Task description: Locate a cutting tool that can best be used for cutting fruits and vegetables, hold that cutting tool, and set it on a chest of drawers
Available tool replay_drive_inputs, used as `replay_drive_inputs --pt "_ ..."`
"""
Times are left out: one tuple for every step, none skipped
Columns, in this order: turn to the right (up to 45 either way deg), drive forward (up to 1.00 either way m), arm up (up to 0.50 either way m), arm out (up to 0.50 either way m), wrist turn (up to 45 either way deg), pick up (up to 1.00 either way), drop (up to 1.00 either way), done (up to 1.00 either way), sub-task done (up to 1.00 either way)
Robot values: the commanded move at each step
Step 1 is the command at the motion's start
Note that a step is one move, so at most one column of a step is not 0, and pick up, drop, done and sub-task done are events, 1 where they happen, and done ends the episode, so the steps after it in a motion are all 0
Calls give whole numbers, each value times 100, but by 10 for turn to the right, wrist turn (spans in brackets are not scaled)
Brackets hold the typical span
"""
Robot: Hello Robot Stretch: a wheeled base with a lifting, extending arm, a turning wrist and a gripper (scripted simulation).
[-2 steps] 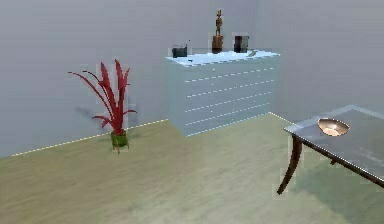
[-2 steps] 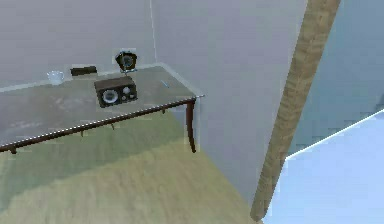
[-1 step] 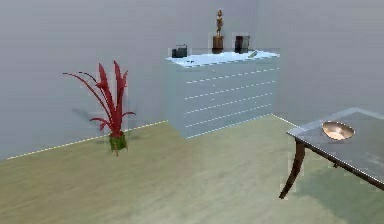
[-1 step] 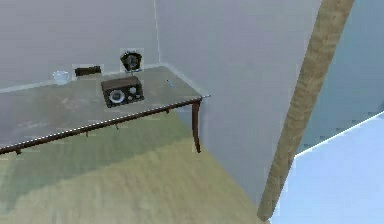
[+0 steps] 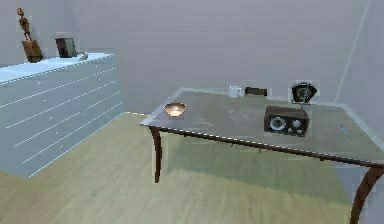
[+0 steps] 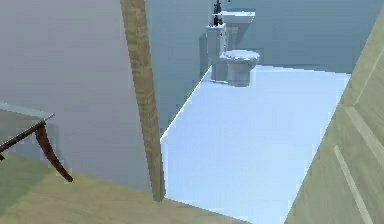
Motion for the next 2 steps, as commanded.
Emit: replay_drive_inputs --pt "150 0 0 0 0 0 0 0 0" --pt "30 0 0 0 0 0 0 0 0"
